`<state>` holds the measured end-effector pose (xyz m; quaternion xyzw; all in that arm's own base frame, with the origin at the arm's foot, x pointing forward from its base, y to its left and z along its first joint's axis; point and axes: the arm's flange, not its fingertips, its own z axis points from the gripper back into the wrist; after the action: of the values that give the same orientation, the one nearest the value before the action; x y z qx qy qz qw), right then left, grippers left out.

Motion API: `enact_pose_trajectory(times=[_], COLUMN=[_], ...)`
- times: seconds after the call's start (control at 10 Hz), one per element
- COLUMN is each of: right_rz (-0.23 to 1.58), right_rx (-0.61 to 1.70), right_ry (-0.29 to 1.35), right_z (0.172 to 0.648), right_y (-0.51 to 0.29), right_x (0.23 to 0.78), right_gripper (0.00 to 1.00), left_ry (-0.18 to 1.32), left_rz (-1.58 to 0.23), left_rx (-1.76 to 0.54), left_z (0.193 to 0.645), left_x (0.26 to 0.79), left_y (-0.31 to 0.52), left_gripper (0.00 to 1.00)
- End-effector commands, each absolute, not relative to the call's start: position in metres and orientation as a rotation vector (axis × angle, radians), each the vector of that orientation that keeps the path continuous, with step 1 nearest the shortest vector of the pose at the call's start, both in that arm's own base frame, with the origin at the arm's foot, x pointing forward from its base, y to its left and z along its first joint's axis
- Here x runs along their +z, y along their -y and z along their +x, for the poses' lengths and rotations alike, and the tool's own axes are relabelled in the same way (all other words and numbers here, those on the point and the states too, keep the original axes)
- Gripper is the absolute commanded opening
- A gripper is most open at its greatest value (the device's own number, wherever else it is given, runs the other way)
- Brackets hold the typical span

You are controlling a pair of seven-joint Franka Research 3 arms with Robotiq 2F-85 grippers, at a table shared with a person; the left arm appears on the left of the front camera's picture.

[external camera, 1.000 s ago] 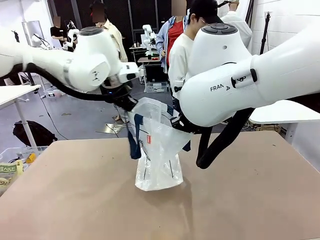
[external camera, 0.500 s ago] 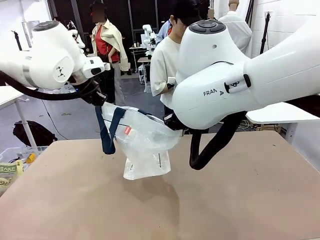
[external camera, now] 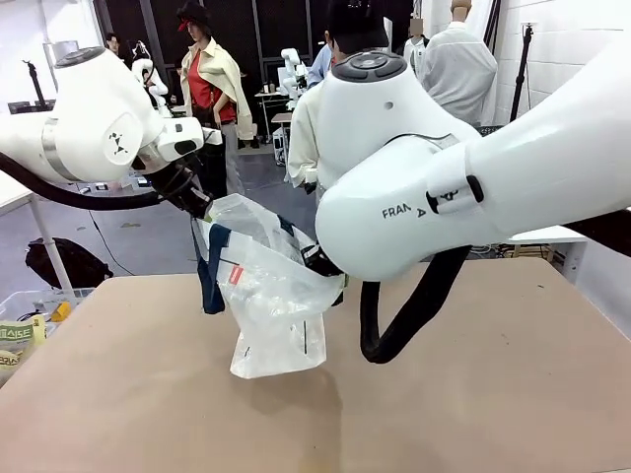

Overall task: Transfer purchased items from the store into the shopping bag.
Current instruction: Open the Reusable shopping bag in the center of the table, then move the Reusable shopping bag to the right side of the table.

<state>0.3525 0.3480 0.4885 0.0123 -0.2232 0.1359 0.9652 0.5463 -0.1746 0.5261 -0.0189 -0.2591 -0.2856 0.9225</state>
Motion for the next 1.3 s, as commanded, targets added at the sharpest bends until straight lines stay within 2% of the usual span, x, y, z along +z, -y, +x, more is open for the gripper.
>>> enact_pose_trajectory(times=[0.0,0.2,0.5,0.6,0.7,1.2], right_rz=[-0.026,-0.065,-0.109,-0.049,-0.049,-0.049], right_rx=[0.247,0.270,0.275,0.297,0.297,0.297], right_ry=[0.435,0.398,0.393,0.406,0.406,0.406], right_z=[0.350,0.346,0.345,0.339,0.339,0.339], right_y=[-0.370,-0.393,-0.401,-0.387,-0.387,-0.387], right_x=[0.486,0.488,0.477,0.484,0.484,0.484], right_gripper=[0.00,0.00,0.00,0.00,0.00,0.00], left_ry=[0.513,0.494,0.509,0.526,0.491,0.491], left_rz=[-0.030,0.040,0.036,0.020,0.024,0.024], left_rx=[-0.647,-0.614,-0.634,-0.645,-0.640,-0.640], left_z=[0.536,0.534,0.534,0.535,0.538,0.538], left_x=[0.527,0.523,0.509,0.499,0.515,0.515], left_y=[0.173,0.171,0.170,0.175,0.173,0.173], left_gripper=[0.00,0.00,0.00,0.00,0.00,0.00])
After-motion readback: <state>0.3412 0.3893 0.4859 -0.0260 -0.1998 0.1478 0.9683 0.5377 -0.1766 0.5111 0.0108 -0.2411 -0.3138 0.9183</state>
